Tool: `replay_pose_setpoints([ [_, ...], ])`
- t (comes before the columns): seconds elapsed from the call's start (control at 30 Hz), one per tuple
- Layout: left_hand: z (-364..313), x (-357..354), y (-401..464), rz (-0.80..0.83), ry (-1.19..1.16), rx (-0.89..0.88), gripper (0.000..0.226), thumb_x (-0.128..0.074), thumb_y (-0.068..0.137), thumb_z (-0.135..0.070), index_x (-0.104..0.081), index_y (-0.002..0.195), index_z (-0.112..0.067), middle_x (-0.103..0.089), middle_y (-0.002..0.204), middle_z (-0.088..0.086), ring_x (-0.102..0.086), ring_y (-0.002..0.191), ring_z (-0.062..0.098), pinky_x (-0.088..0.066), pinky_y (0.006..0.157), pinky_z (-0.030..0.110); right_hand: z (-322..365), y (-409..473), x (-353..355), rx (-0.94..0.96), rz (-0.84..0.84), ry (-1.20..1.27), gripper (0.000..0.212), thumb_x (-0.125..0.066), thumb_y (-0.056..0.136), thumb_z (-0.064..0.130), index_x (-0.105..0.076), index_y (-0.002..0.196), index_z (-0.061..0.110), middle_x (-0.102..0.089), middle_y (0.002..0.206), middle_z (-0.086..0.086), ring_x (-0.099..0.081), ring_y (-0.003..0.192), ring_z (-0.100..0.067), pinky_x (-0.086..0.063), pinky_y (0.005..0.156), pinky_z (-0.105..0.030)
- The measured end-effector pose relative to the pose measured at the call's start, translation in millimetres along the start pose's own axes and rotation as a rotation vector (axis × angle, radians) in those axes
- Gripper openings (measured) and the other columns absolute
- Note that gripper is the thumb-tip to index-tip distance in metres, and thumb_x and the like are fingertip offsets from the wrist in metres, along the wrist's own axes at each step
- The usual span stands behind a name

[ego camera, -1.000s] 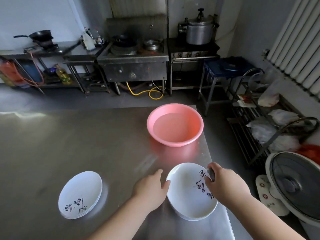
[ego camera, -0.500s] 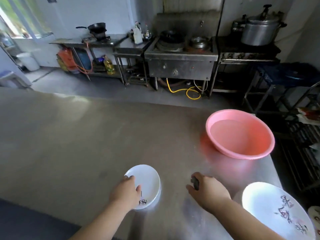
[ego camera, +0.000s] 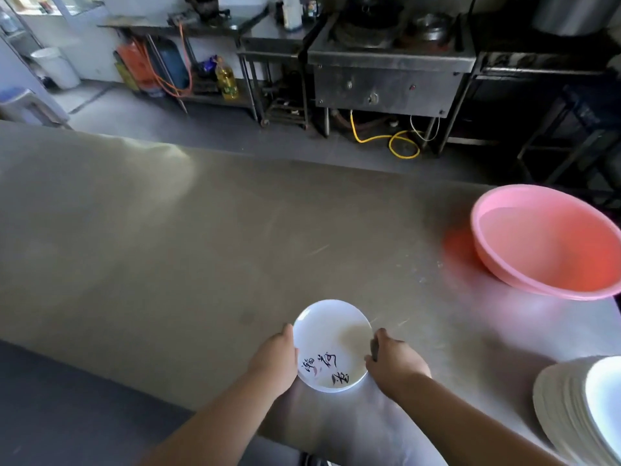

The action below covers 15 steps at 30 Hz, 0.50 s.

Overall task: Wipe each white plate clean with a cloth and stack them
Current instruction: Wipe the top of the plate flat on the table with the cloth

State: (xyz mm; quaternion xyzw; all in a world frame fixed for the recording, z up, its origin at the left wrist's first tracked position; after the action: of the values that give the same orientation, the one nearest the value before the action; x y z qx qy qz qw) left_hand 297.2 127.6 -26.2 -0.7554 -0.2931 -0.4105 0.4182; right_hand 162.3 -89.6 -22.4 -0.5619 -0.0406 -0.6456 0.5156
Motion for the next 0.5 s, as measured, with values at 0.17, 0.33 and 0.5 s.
replay_pose_setpoints([
  [0.17, 8.2, -3.8, 2.5, -0.033, -0.117, -0.014, 0.013, -0.050, 0.101, -0.020, -0.050, 0.114, -0.017, -0.066, 0.098, 0.000, -0.060, 0.084, 0.023, -0.050, 0.071, 0.037, -0.1, -0.8, -6.9, -0.052, -0.027, 0.067, 0.013, -0.051, 0.095, 0.029, -0.043, 0.104, 0.023, -0.065, 0.088, 0.003, -0.060, 0.074, -0.024, -0.040, 0.058, -0.032],
  [0.33, 7.9, -4.1, 0.9, -0.086, -0.235, -0.020, 0.020, -0.053, 0.101, -0.019, -0.054, 0.120, -0.021, -0.066, 0.090, -0.003, -0.063, 0.083, 0.023, -0.053, 0.072, 0.038, -14.1, -3.8, -11.1, -0.139, -0.048, 0.285, 0.014, -0.059, 0.085, 0.028, -0.046, 0.090, 0.026, -0.066, 0.076, 0.004, -0.062, 0.066, -0.018, -0.043, 0.051, -0.032],
  [0.5, -12.5, -0.4, -2.5, -0.094, -0.326, -0.027, 0.024, -0.054, 0.101, -0.021, -0.055, 0.124, -0.027, -0.064, 0.089, -0.004, -0.064, 0.085, 0.024, -0.054, 0.072, 0.036, -38.0, -15.2, -3.9, -0.166, -0.113, 0.518, 0.013, -0.061, 0.080, 0.023, -0.052, 0.089, 0.025, -0.072, 0.071, -0.003, -0.071, 0.067, -0.026, -0.059, 0.063, -0.041],
])
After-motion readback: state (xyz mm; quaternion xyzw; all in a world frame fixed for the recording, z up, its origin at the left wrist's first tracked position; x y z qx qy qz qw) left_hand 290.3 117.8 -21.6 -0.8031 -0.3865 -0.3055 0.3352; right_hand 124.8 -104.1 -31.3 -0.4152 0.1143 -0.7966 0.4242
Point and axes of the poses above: each hand's wrist, its own y-axis towards the middle knuckle, its own x-axis out of the back of the hand, z = x × y, the point moved 6 cm from there along y, towards the middle knuckle
